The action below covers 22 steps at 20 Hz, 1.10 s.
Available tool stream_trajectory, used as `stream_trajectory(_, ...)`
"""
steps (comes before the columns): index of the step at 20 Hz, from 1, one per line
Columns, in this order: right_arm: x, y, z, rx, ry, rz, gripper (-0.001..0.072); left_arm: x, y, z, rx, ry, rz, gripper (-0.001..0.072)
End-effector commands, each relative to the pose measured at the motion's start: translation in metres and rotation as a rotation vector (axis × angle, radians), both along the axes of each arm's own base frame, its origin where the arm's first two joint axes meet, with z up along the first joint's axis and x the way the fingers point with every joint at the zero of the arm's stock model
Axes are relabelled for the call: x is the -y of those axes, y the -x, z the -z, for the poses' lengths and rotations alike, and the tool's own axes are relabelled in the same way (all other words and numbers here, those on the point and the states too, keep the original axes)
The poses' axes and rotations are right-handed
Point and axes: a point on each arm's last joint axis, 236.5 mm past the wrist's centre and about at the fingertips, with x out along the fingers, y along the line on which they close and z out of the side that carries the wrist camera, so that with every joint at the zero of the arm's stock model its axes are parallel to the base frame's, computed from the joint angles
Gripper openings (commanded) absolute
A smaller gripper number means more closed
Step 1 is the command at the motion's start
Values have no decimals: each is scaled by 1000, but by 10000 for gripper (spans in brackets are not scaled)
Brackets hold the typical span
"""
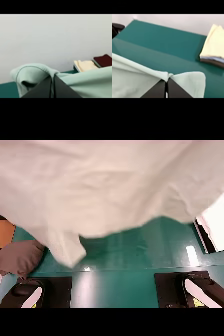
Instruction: Fold the shirts.
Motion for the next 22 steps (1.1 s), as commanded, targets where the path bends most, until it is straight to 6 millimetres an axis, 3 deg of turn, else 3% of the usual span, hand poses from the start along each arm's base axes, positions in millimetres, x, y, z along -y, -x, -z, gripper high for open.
stream_trajectory(1, -1, -21, 63, -266, -26, -13, 14, 24, -52, 100, -381, -56, 85, 24)
stream_trajectory(3, -19, -47, 130, -470, -38, -65, 14, 37, -91, 196, -691, -88, 129, 24)
stream_trajectory(5, -38, -63, 215, -701, -36, -112, 15, 40, -119, 297, -962, -105, 138, 24)
stream_trajectory(7, -48, -75, 296, -894, -45, -116, 15, 40, -142, 387, -1123, -117, 133, 24)
stream_trajectory(9, -48, -103, 351, -948, -79, -67, 15, 39, -171, 449, -1168, -115, 109, 25)
stream_trajectory(10, -45, -119, 367, -939, -97, -37, 15, 39, -187, 466, -1161, -118, 99, 25)
stream_trajectory(11, -43, -133, 374, -923, -108, -17, 16, 38, -201, 474, -1142, -116, 86, 25)
stream_trajectory(13, -42, -157, 373, -874, -115, 0, 18, 36, -223, 472, -1095, -102, 65, 28)
stream_trajectory(14, -42, -166, 366, -852, -116, -2, 124, 34, -229, 463, -1069, -100, 59, 191)
stream_trajectory(15, -39, -173, 357, -831, -117, -1, 342, 29, -233, 451, -1060, -90, 51, 472)
stream_trajectory(17, -35, -173, 335, -819, -106, -31, 361, 1, -224, 432, -1117, -71, 27, 495)
stream_trajectory(19, -32, -153, 318, -831, -47, -102, 304, -34, -200, 426, -1196, -18, -23, 495)
stream_trajectory(22, -33, -120, 301, -837, -16, -144, 304, -73, -149, 449, -1289, 54, -100, 496)
